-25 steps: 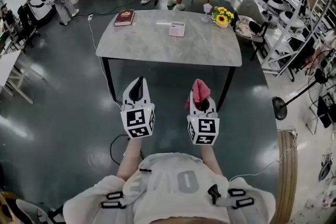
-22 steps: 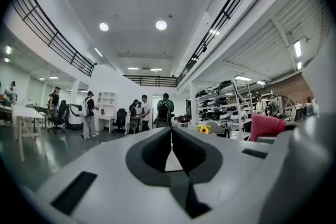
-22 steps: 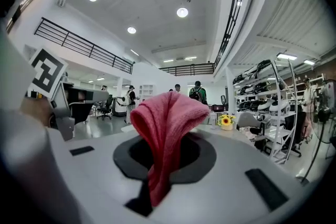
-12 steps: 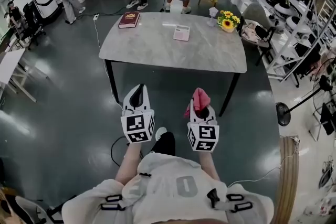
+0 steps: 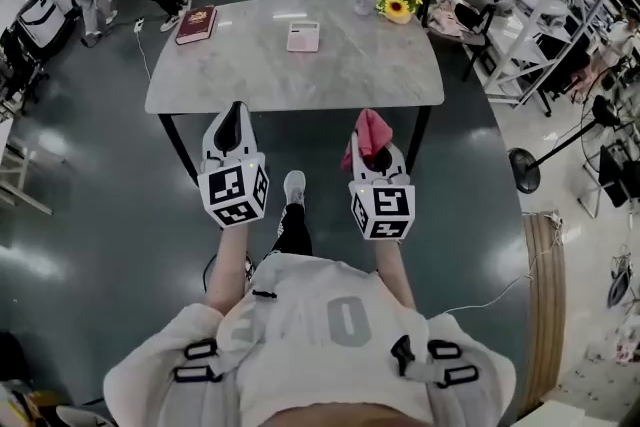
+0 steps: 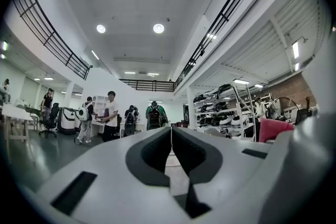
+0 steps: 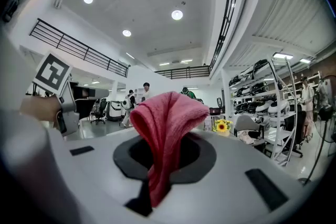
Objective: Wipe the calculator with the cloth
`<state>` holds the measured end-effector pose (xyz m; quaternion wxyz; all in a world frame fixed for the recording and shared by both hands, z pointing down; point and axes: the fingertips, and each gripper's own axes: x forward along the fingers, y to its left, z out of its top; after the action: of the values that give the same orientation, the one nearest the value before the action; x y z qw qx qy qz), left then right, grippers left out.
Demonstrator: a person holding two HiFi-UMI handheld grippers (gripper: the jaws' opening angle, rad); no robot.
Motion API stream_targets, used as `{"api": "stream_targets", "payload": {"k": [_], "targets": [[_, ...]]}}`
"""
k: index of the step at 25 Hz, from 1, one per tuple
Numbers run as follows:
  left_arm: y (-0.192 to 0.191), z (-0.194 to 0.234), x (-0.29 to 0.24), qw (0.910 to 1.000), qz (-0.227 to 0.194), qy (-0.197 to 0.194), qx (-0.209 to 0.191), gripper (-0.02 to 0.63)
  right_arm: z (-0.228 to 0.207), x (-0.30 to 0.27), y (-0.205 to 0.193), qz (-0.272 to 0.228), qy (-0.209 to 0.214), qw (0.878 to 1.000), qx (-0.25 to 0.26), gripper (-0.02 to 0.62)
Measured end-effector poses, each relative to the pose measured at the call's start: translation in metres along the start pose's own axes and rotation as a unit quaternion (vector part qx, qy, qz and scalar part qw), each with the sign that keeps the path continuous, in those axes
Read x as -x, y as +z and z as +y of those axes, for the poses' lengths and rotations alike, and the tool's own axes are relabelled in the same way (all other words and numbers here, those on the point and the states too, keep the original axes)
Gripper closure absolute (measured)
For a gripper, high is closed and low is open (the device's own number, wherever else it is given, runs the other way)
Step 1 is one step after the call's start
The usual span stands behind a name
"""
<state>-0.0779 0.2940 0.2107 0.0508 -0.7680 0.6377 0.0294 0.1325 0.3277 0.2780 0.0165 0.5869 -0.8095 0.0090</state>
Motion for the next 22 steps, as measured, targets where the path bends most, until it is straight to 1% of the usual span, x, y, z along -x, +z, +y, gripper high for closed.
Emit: {"api": "stream_targets", "payload": {"k": [2,4,6,8,11,13,15,17,22], "targets": [[0.003,-0.002,-0.027,0.9998,-0.013,-0.004,-0.012,0.584,-0.016,-0.029,0.002,-0.009,-0.002,1.0,0.014,0.541],[0.001,0.001,-0.057,0.9996,-0.018,-0.005,-0.019,0.583,-0.031,-0.066,0.001,-0.008,-0.009,0.999,0.039,0.541],[-0.005,0.008,-0.089,0.9998,-0.013,-0.004,-0.017,0.583,-0.042,-0.103,0.001,-0.002,-0.012,0.998,0.057,0.541],[-0.015,0.017,-0.123,0.9999,-0.003,-0.003,-0.012,0.584,-0.049,-0.139,0.004,0.002,-0.004,0.998,0.059,0.541],[-0.028,0.032,-0.185,1.0,0.005,-0.004,-0.002,0.584,-0.061,-0.2,0.006,0.012,0.007,0.998,0.063,0.541],[-0.033,0.042,-0.232,1.0,0.006,-0.003,0.005,0.584,-0.068,-0.244,0.005,0.027,0.009,0.997,0.074,0.541],[-0.035,0.049,-0.281,0.9999,0.008,-0.007,0.004,0.584,-0.074,-0.286,0.008,0.037,0.012,0.996,0.084,0.541],[-0.038,0.053,-0.324,0.9998,0.01,-0.016,-0.002,0.583,-0.081,-0.324,0.011,0.042,0.015,0.996,0.082,0.541],[-0.055,0.066,-0.408,0.9993,0.014,-0.034,0.002,0.584,-0.095,-0.411,0.016,0.045,0.026,0.998,0.045,0.54]]}}
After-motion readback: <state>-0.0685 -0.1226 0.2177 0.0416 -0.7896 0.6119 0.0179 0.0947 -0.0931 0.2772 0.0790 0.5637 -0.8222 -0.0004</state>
